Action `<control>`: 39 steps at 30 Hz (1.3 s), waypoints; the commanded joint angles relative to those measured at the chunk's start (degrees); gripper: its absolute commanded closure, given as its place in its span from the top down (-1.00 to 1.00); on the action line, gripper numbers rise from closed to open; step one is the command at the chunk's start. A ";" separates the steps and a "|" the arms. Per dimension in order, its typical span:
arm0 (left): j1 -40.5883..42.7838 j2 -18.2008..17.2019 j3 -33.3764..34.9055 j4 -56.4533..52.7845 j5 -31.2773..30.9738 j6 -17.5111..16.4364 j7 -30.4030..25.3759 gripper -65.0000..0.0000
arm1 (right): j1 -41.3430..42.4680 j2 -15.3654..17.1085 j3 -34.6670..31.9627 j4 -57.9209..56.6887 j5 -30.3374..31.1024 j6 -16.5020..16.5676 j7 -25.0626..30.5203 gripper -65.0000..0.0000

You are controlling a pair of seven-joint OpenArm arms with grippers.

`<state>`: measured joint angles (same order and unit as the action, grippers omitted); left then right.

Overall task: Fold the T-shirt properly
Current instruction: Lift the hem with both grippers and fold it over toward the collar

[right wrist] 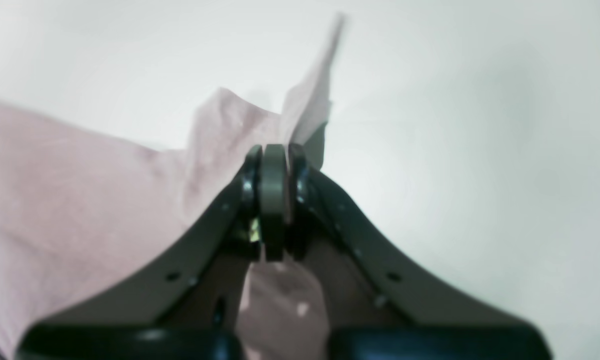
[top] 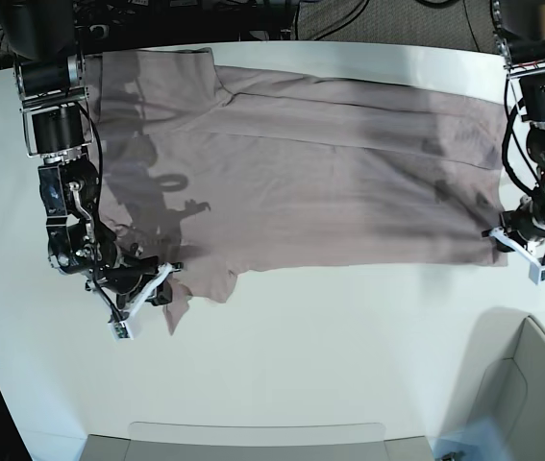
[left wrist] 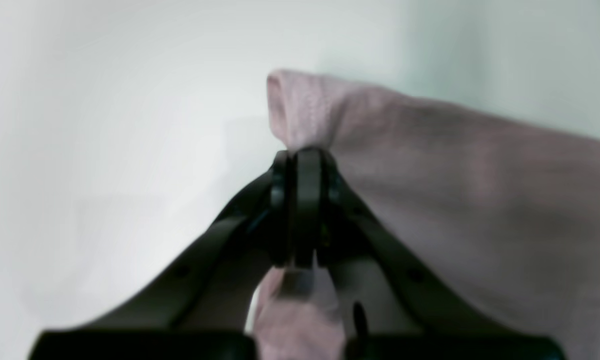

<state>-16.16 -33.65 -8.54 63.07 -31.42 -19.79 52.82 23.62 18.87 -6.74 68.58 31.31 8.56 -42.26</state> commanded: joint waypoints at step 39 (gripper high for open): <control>17.09 -1.12 -10.76 20.49 -0.36 -3.20 6.57 -1.00 | -35.62 2.71 26.39 45.23 14.54 0.19 -10.62 -1.00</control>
<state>1.19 -33.58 -18.68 82.72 -31.59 -22.81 59.92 -12.47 20.71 18.96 112.62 45.01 8.60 -54.08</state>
